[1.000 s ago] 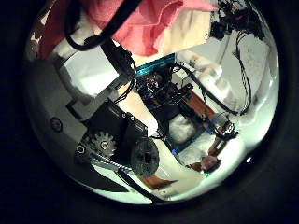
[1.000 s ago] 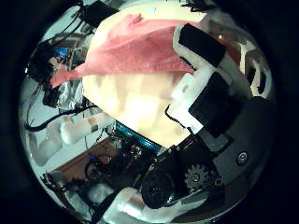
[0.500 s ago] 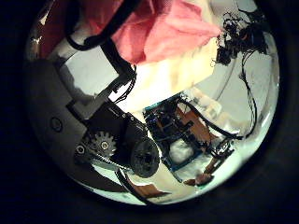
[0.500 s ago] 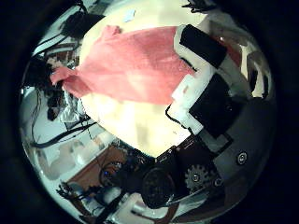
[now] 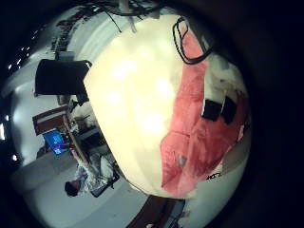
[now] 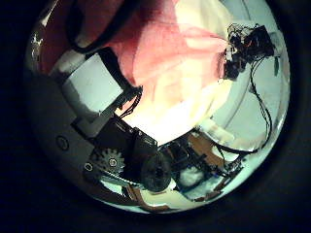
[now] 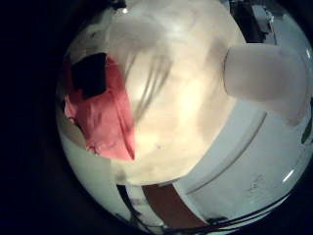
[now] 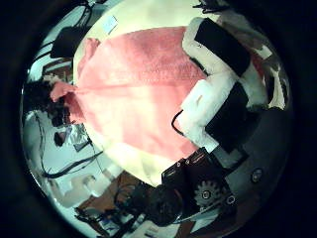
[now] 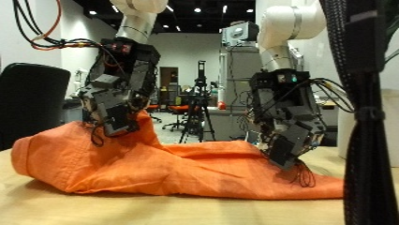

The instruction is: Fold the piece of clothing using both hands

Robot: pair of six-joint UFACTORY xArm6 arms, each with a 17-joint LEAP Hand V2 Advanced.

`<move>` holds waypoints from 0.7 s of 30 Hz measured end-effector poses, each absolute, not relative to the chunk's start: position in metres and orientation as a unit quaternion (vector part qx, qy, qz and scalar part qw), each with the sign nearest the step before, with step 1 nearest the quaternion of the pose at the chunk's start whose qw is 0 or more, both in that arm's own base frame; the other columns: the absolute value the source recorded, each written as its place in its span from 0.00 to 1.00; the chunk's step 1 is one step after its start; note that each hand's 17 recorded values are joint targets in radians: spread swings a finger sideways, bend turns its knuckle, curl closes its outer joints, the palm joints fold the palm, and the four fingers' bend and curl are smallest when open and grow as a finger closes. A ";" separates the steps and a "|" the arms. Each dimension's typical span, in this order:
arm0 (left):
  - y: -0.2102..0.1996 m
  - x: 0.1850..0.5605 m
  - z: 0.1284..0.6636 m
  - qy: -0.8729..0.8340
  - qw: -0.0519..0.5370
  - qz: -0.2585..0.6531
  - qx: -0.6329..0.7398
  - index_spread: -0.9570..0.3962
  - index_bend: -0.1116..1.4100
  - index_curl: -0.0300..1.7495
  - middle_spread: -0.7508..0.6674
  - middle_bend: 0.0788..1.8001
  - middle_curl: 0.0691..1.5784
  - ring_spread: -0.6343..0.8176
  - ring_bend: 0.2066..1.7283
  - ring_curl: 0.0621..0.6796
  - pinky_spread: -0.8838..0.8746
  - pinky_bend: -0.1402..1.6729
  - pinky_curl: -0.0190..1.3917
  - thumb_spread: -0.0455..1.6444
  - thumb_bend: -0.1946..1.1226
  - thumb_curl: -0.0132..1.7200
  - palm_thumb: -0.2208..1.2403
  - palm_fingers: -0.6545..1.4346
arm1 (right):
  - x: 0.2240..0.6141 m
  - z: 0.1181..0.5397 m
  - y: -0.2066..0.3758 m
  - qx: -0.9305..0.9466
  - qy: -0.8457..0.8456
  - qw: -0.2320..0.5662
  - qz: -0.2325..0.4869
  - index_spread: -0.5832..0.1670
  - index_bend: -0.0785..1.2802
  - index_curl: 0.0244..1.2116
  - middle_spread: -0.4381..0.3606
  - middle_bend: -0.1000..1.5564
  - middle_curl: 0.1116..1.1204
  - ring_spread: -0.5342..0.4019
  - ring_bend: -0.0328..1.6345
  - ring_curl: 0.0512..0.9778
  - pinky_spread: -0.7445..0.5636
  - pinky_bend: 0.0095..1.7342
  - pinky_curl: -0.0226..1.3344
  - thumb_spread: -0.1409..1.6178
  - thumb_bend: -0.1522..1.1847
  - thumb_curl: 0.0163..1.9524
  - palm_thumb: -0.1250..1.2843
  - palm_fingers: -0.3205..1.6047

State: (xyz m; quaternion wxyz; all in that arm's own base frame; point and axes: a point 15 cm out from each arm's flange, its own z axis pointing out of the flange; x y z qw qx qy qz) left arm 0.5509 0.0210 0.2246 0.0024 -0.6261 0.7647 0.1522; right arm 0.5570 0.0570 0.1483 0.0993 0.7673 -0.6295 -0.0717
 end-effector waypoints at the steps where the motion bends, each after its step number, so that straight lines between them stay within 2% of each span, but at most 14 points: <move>1: 0.017 0.555 0.224 0.763 0.003 0.140 -0.631 0.25 0.18 0.78 0.12 0.48 0.65 0.12 0.67 0.71 0.15 0.64 0.40 0.65 0.12 0.38 0.64 0.58 | 0.558 0.146 0.056 0.765 -0.633 0.096 -0.074 0.33 0.57 0.76 0.35 0.78 0.70 0.30 0.84 0.74 0.30 0.63 0.73 0.95 0.11 0.18 0.64 0.61; 2: 0.014 0.558 0.223 0.761 0.002 0.128 -0.636 0.26 0.18 0.77 0.13 0.47 0.65 0.13 0.66 0.71 0.15 0.64 0.40 0.66 0.13 0.38 0.64 0.56 | 0.561 0.145 0.056 0.764 -0.635 0.090 -0.073 0.33 0.48 0.74 0.35 0.77 0.69 0.30 0.85 0.74 0.28 0.64 0.72 0.96 0.11 0.18 0.63 0.56; 3: 0.012 0.560 0.221 0.758 0.000 0.116 -0.642 0.29 0.15 0.75 0.15 0.43 0.63 0.16 0.64 0.71 0.17 0.62 0.40 0.67 0.13 0.37 0.63 0.45 | 0.565 0.144 0.056 0.763 -0.638 0.083 -0.070 0.33 0.39 0.72 0.35 0.76 0.69 0.30 0.86 0.74 0.27 0.66 0.72 0.97 0.11 0.17 0.63 0.53; 5: 0.007 0.564 0.219 0.755 -0.002 0.095 -0.649 0.35 0.14 0.71 0.21 0.35 0.60 0.22 0.59 0.68 0.22 0.60 0.40 0.70 0.13 0.35 0.61 0.35 | 0.578 0.146 0.054 0.760 -0.645 0.060 -0.059 0.32 0.26 0.66 0.35 0.72 0.66 0.29 0.86 0.71 0.24 0.66 0.70 0.98 0.11 0.16 0.61 0.50; 7: 0.005 0.566 0.218 0.751 0.004 0.078 -0.656 0.44 0.15 0.66 0.32 0.25 0.54 0.34 0.52 0.60 0.33 0.54 0.38 0.72 0.12 0.33 0.58 0.23 | 0.593 0.158 0.048 0.756 -0.653 0.031 -0.040 0.31 0.21 0.62 0.34 0.68 0.64 0.28 0.85 0.69 0.21 0.62 0.67 0.99 0.11 0.15 0.61 0.45; 9: 0.008 0.571 0.217 0.744 0.016 0.063 -0.665 0.52 0.15 0.61 0.41 0.18 0.49 0.43 0.48 0.53 0.41 0.50 0.36 0.74 0.13 0.32 0.57 0.24 | 0.605 0.181 0.043 0.753 -0.658 0.001 -0.020 0.30 0.20 0.60 0.32 0.64 0.61 0.28 0.83 0.66 0.18 0.59 0.64 0.99 0.11 0.13 0.59 0.43; 11: 0.014 0.578 0.222 0.736 0.033 0.047 -0.675 0.61 0.14 0.56 0.52 0.12 0.44 0.53 0.43 0.46 0.51 0.46 0.33 0.75 0.12 0.30 0.53 0.22 | 0.606 0.192 0.040 0.752 -0.660 -0.008 -0.015 0.29 0.24 0.59 0.34 0.60 0.59 0.28 0.78 0.63 0.20 0.53 0.62 0.99 0.11 0.13 0.59 0.36; 12: 0.018 0.578 0.226 0.732 0.040 0.042 -0.679 0.65 0.13 0.53 0.57 0.10 0.41 0.57 0.40 0.44 0.56 0.45 0.32 0.76 0.12 0.29 0.52 0.22 | 0.606 0.196 0.037 0.750 -0.661 -0.011 -0.012 0.29 0.24 0.59 0.35 0.59 0.59 0.28 0.78 0.63 0.21 0.52 0.61 0.99 0.11 0.12 0.58 0.35; 14: 0.025 0.575 0.232 0.723 0.050 0.033 -0.688 0.71 0.13 0.48 0.65 0.07 0.37 0.64 0.36 0.39 0.64 0.42 0.30 0.77 0.12 0.27 0.49 0.22 | 0.603 0.211 0.028 0.748 -0.664 -0.017 -0.006 0.28 0.31 0.59 0.38 0.56 0.56 0.32 0.70 0.58 0.31 0.41 0.59 0.99 0.11 0.11 0.56 0.27; 15: 0.029 0.574 0.235 0.720 0.055 0.028 -0.692 0.74 0.13 0.45 0.68 0.06 0.36 0.67 0.34 0.37 0.67 0.41 0.29 0.77 0.13 0.26 0.48 0.22 | 0.601 0.219 0.022 0.746 -0.665 -0.021 -0.002 0.28 0.32 0.58 0.39 0.55 0.55 0.32 0.70 0.58 0.33 0.41 0.58 0.99 0.11 0.11 0.55 0.26; 18: 0.041 0.577 0.248 0.705 0.081 0.003 -0.705 0.80 0.13 0.39 0.76 0.05 0.31 0.73 0.30 0.32 0.73 0.39 0.27 0.78 0.13 0.24 0.46 0.23 | 0.596 0.237 0.007 0.743 -0.669 -0.027 0.005 0.28 0.34 0.55 0.43 0.50 0.50 0.38 0.62 0.51 0.48 0.36 0.54 0.98 0.10 0.09 0.51 0.25; 19: 0.044 0.576 0.252 0.703 0.085 0.000 -0.706 0.80 0.13 0.38 0.76 0.05 0.30 0.74 0.30 0.32 0.74 0.38 0.27 0.78 0.13 0.24 0.46 0.23 | 0.595 0.241 0.005 0.743 -0.669 -0.028 0.007 0.28 0.34 0.55 0.43 0.50 0.50 0.38 0.62 0.51 0.48 0.36 0.54 0.98 0.10 0.09 0.51 0.25; 20: 0.050 0.572 0.258 0.699 0.091 -0.003 -0.709 0.82 0.14 0.35 0.79 0.05 0.28 0.76 0.29 0.30 0.76 0.37 0.26 0.78 0.13 0.23 0.45 0.24 | 0.593 0.251 0.002 0.744 -0.667 -0.032 0.011 0.28 0.35 0.54 0.45 0.48 0.48 0.40 0.60 0.48 0.54 0.34 0.52 0.98 0.11 0.09 0.49 0.25; 21: 0.053 0.571 0.262 0.696 0.094 -0.004 -0.712 0.82 0.14 0.34 0.80 0.04 0.27 0.77 0.28 0.29 0.77 0.37 0.25 0.78 0.13 0.23 0.45 0.24 | 0.592 0.257 0.001 0.746 -0.664 -0.035 0.013 0.28 0.35 0.53 0.45 0.48 0.48 0.41 0.60 0.48 0.56 0.33 0.52 0.98 0.11 0.09 0.49 0.25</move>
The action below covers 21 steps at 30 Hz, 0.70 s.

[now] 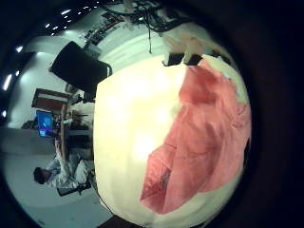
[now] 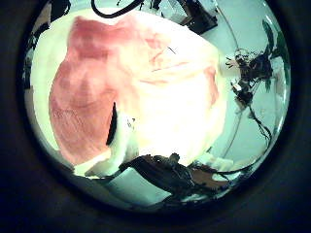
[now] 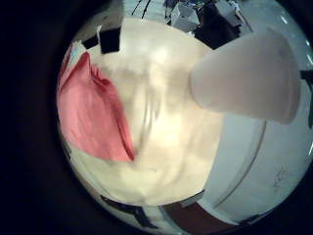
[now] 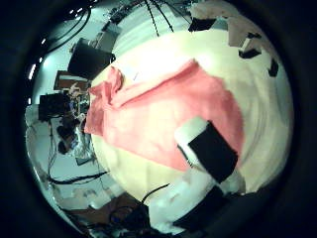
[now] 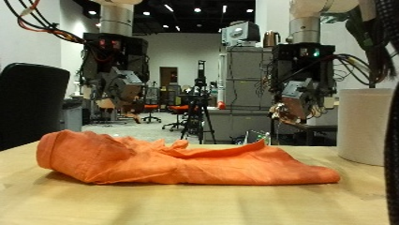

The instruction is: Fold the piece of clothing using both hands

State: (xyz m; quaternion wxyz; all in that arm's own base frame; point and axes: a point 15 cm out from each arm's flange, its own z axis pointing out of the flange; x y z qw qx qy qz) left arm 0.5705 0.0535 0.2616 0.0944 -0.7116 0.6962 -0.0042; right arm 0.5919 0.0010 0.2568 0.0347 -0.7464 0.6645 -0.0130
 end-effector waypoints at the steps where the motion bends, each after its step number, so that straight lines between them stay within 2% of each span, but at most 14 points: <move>1: 0.058 0.567 0.266 0.693 0.097 -0.006 -0.714 0.83 0.14 0.32 0.81 0.04 0.26 0.78 0.27 0.29 0.78 0.36 0.25 0.78 0.13 0.22 0.45 0.24 | 0.588 0.259 0.000 -0.748 0.662 0.033 -0.011 0.29 0.35 0.52 0.46 0.47 0.47 0.42 0.58 0.46 0.61 0.31 0.50 0.98 0.11 0.09 0.48 0.25; 4: 0.070 0.554 0.278 0.689 0.100 -0.006 -0.718 0.84 0.15 0.28 0.83 0.05 0.23 0.80 0.25 0.27 0.79 0.34 0.24 0.78 0.13 0.21 0.44 0.25 | 0.567 0.263 -0.003 -0.755 0.655 0.026 -0.004 0.29 0.36 0.50 0.42 0.46 0.44 0.44 0.55 0.43 0.68 0.27 0.47 0.98 0.11 0.08 0.46 0.26; 10: 0.066 0.515 0.270 0.704 0.077 0.017 -0.706 0.84 0.16 0.23 0.83 0.05 0.19 0.82 0.23 0.25 0.80 0.32 0.23 0.77 0.13 0.20 0.43 0.27 | 0.520 0.252 -0.006 -0.783 0.621 0.000 0.020 0.29 0.37 0.46 0.36 0.42 0.38 0.50 0.44 0.35 0.76 0.20 0.40 0.98 0.10 0.05 0.35 0.24; 16: 0.041 0.472 0.244 0.731 0.038 0.052 -0.679 0.84 0.16 0.20 0.83 0.05 0.17 0.83 0.21 0.23 0.80 0.30 0.22 0.76 0.13 0.19 0.42 0.28 | 0.493 0.224 -0.011 -0.810 0.584 -0.022 0.051 0.29 0.30 0.40 0.35 0.35 0.33 0.56 0.35 0.29 0.79 0.19 0.37 0.92 0.11 0.06 0.36 0.21; 21: 0.021 0.450 0.220 0.745 0.012 0.075 -0.663 0.84 0.17 0.19 0.83 0.05 0.15 0.83 0.20 0.23 0.80 0.29 0.22 0.75 0.13 0.18 0.41 0.28 | 0.480 0.190 -0.027 -0.814 0.573 -0.058 0.072 0.31 0.24 0.36 0.41 0.29 0.28 0.62 0.30 0.25 0.79 0.18 0.34 0.84 0.11 0.09 0.39 0.20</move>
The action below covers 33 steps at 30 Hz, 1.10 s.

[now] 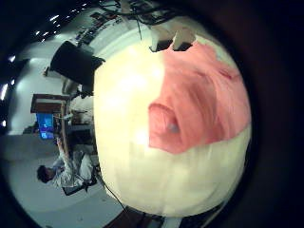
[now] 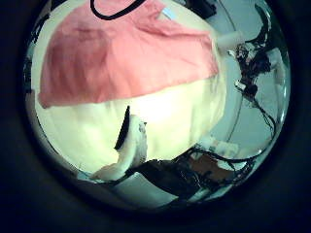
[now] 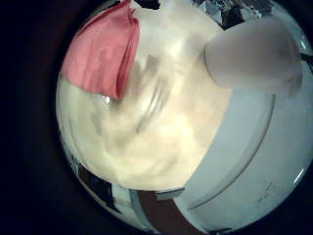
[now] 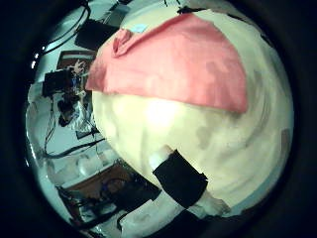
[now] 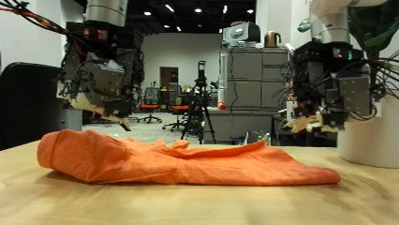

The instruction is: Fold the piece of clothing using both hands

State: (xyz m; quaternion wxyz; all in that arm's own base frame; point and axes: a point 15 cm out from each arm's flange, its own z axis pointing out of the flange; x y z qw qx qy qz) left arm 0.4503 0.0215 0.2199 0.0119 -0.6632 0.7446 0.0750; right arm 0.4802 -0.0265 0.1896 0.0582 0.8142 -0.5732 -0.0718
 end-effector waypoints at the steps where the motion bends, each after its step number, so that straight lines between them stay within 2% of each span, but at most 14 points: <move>1: 0.021 0.446 0.215 0.745 0.007 0.079 -0.662 0.84 0.17 0.18 0.83 0.05 0.15 0.83 0.20 0.23 0.80 0.29 0.22 0.75 0.13 0.18 0.41 0.28 | 0.479 0.181 -0.028 0.815 -0.571 0.066 -0.076 0.31 0.22 0.35 0.44 0.28 0.27 0.63 0.29 0.24 0.79 0.18 0.34 0.82 0.11 0.09 0.40 0.20; 12: 0.022 0.437 0.200 0.746 -0.007 0.093 -0.660 0.84 0.17 0.17 0.83 0.06 0.13 0.84 0.19 0.23 0.80 0.28 0.23 0.74 0.14 0.17 0.41 0.29 | 0.471 0.118 -0.023 0.802 -0.576 0.107 -0.120 0.35 0.17 0.28 0.55 0.21 0.23 0.69 0.24 0.21 0.78 0.16 0.30 0.71 0.10 0.12 0.44 0.23; 21: 0.025 0.437 0.199 0.745 -0.007 0.097 -0.660 0.84 0.17 0.16 0.82 0.06 0.13 0.84 0.18 0.23 0.80 0.27 0.23 0.73 0.13 0.17 0.41 0.29 | 0.472 0.107 -0.029 0.799 -0.574 0.152 -0.101 0.44 0.19 0.26 0.57 0.22 0.23 0.62 0.27 0.22 0.76 0.13 0.27 0.69 0.10 0.14 0.51 0.31; 23: 0.027 0.437 0.194 0.744 -0.011 0.102 -0.660 0.84 0.17 0.16 0.82 0.06 0.13 0.83 0.18 0.23 0.80 0.27 0.23 0.73 0.13 0.17 0.41 0.29 | 0.471 0.107 -0.030 0.798 -0.573 0.153 -0.102 0.45 0.20 0.26 0.56 0.23 0.24 0.58 0.30 0.22 0.74 0.13 0.26 0.69 0.10 0.14 0.52 0.37; 25: 0.029 0.437 0.190 0.743 -0.015 0.109 -0.660 0.84 0.17 0.16 0.82 0.06 0.13 0.83 0.18 0.23 0.80 0.27 0.23 0.73 0.14 0.16 0.41 0.29 | 0.471 0.107 -0.030 0.799 -0.572 0.154 -0.102 0.45 0.22 0.28 0.50 0.26 0.25 0.52 0.33 0.24 0.69 0.10 0.25 0.69 0.10 0.15 0.53 0.45; 26: 0.030 0.436 0.188 0.742 -0.019 0.113 -0.660 0.84 0.17 0.16 0.82 0.06 0.13 0.83 0.18 0.23 0.80 0.27 0.23 0.73 0.14 0.16 0.41 0.30 | 0.471 0.108 -0.030 0.799 -0.572 0.153 -0.101 0.42 0.24 0.28 0.43 0.30 0.27 0.46 0.36 0.24 0.65 0.10 0.24 0.69 0.11 0.15 0.54 0.55; 28: 0.033 0.434 0.186 0.741 -0.023 0.119 -0.661 0.84 0.17 0.16 0.82 0.06 0.13 0.83 0.18 0.23 0.80 0.27 0.23 0.73 0.14 0.16 0.41 0.30 | 0.473 0.113 -0.030 0.801 -0.571 0.149 -0.096 0.40 0.24 0.29 0.37 0.32 0.28 0.40 0.39 0.25 0.58 0.12 0.23 0.69 0.11 0.15 0.55 0.61; 30: 0.036 0.433 0.184 0.739 -0.026 0.123 -0.662 0.84 0.17 0.16 0.82 0.06 0.13 0.83 0.18 0.23 0.80 0.27 0.23 0.73 0.14 0.16 0.41 0.30 | 0.476 0.121 -0.030 0.804 -0.571 0.143 -0.088 0.36 0.25 0.31 0.33 0.37 0.32 0.33 0.44 0.29 0.44 0.18 0.25 0.69 0.11 0.16 0.58 0.75; 32: 0.037 0.433 0.185 0.738 -0.027 0.124 -0.663 0.84 0.17 0.16 0.82 0.06 0.13 0.83 0.18 0.24 0.80 0.26 0.23 0.73 0.14 0.16 0.41 0.30 | 0.473 0.127 -0.030 0.805 -0.570 0.141 -0.085 0.35 0.27 0.33 0.30 0.39 0.34 0.31 0.45 0.31 0.38 0.21 0.26 0.69 0.11 0.16 0.60 0.79; 33: 0.037 0.433 0.185 0.738 -0.026 0.124 -0.663 0.84 0.17 0.16 0.82 0.06 0.13 0.83 0.18 0.24 0.80 0.26 0.23 0.73 0.14 0.16 0.41 0.30 | 0.472 0.131 -0.030 0.806 -0.570 0.139 -0.083 0.33 0.28 0.35 0.27 0.41 0.36 0.28 0.48 0.33 0.31 0.26 0.28 0.69 0.11 0.16 0.61 0.81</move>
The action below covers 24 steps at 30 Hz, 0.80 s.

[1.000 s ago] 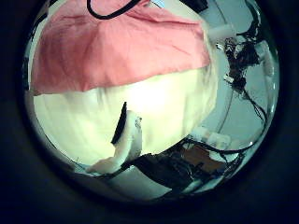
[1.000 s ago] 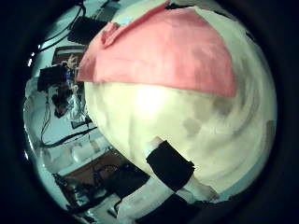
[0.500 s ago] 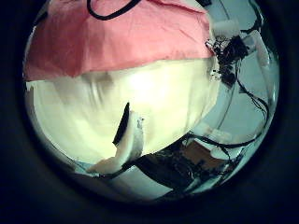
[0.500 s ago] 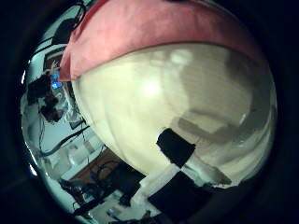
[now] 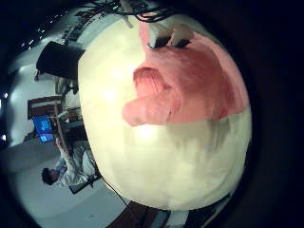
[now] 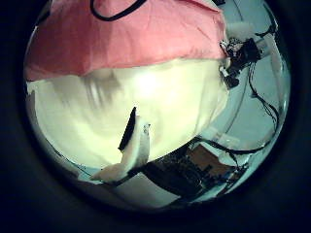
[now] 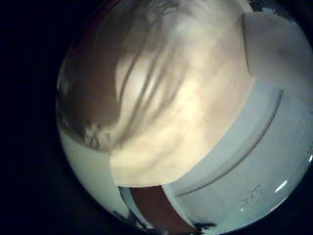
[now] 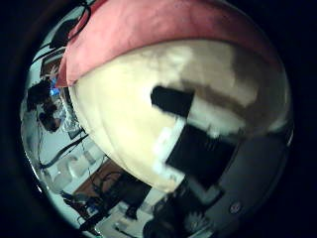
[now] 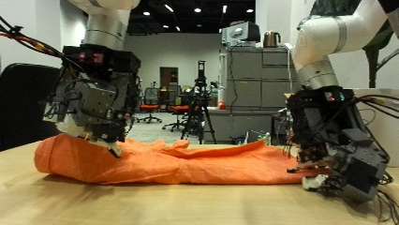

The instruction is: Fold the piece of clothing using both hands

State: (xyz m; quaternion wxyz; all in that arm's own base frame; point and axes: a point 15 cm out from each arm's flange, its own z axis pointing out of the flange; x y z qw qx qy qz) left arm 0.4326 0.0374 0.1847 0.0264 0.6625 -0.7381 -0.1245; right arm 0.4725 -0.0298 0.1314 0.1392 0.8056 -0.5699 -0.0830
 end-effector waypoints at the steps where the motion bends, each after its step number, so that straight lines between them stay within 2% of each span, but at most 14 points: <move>1: 0.039 0.433 0.185 -0.738 0.026 -0.125 0.663 0.84 0.17 0.16 0.82 0.06 0.13 0.83 0.18 0.24 0.80 0.26 0.23 0.73 0.14 0.16 0.41 0.30 | 0.469 0.133 -0.030 0.806 -0.569 0.140 -0.084 0.32 0.31 0.37 0.24 0.45 0.39 0.27 0.50 0.36 0.25 0.29 0.29 0.69 0.11 0.17 0.63 0.84; 5: 0.040 0.433 0.188 -0.737 0.025 -0.127 0.663 0.84 0.17 0.16 0.81 0.06 0.14 0.83 0.18 0.24 0.80 0.26 0.23 0.73 0.14 0.16 0.41 0.30 | 0.448 0.138 -0.030 0.810 -0.561 0.144 -0.091 0.31 0.43 0.44 0.28 0.55 0.45 0.26 0.57 0.42 0.17 0.38 0.33 0.67 0.11 0.18 0.69 0.88; 9: 0.041 0.432 0.190 -0.736 0.027 -0.129 0.664 0.84 0.17 0.16 0.80 0.06 0.14 0.83 0.17 0.24 0.80 0.26 0.23 0.73 0.14 0.16 0.41 0.30 | 0.433 0.146 -0.025 0.817 -0.550 0.144 -0.091 0.33 0.55 0.50 0.32 0.62 0.50 0.28 0.63 0.47 0.16 0.46 0.38 0.66 0.11 0.19 0.74 0.89; 18: 0.044 0.426 0.194 -0.736 0.032 -0.141 0.662 0.84 0.18 0.16 0.79 0.06 0.14 0.83 0.17 0.24 0.80 0.26 0.24 0.74 0.14 0.16 0.41 0.30 | 0.400 0.155 -0.026 0.822 -0.531 0.177 -0.105 0.37 0.70 0.59 0.37 0.74 0.57 0.33 0.74 0.55 0.23 0.60 0.46 0.65 0.15 0.25 0.89 0.83; 24: 0.049 0.415 0.200 -0.736 0.043 -0.151 0.658 0.83 0.18 0.17 0.78 0.06 0.14 0.83 0.17 0.24 0.80 0.26 0.24 0.74 0.14 0.16 0.42 0.30 | 0.387 0.171 -0.036 0.822 -0.535 0.168 -0.098 0.38 0.77 0.64 0.37 0.80 0.62 0.34 0.80 0.61 0.28 0.66 0.51 0.66 0.16 0.29 0.93 0.78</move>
